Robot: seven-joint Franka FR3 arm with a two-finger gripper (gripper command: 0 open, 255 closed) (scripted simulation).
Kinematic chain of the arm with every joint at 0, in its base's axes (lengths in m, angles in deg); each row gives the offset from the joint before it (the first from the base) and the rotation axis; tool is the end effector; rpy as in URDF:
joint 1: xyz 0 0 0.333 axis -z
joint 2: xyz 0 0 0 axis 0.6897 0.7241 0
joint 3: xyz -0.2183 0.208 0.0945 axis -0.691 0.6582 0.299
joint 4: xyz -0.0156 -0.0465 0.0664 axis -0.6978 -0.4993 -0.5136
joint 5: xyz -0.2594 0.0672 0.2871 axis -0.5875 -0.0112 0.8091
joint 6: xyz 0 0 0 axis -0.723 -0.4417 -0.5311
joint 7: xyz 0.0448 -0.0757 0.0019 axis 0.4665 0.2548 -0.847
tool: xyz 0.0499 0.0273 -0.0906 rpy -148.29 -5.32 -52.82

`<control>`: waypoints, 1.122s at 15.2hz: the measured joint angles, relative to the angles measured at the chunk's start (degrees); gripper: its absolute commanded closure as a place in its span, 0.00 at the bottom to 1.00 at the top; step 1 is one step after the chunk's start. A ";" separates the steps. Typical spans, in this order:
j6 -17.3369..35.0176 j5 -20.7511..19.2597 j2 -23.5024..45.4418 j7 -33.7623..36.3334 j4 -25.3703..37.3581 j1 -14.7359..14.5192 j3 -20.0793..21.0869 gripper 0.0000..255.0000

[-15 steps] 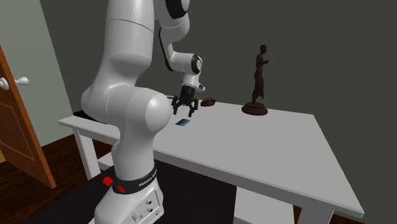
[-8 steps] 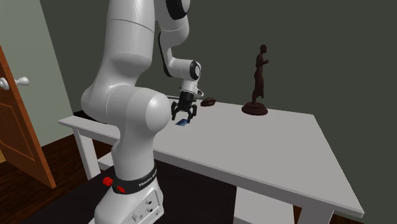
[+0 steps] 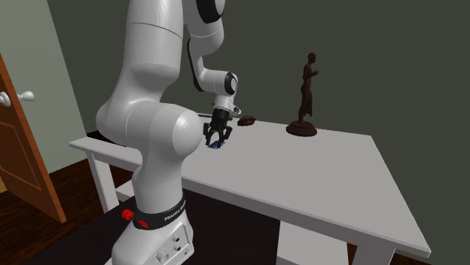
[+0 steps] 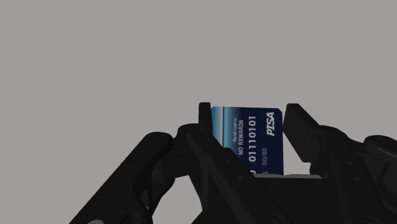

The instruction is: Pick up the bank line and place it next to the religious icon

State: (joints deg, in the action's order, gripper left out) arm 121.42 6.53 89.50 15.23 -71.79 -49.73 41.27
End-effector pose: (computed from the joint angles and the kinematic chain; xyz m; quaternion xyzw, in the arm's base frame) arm 0.4831 0.1328 0.2408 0.9564 0.0512 -0.2872 0.0134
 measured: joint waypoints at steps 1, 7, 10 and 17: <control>0.00 0.00 0.00 0.00 0.00 0.00 0.00 1.00; 0.00 0.00 0.01 0.01 -0.01 0.00 0.00 1.00; -0.86 0.08 -0.63 0.01 0.21 0.02 0.04 1.00; -5.50 0.46 -4.21 -0.11 1.32 0.24 0.12 1.00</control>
State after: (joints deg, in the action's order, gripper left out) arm 115.92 6.99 85.29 15.12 -70.47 -49.49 41.39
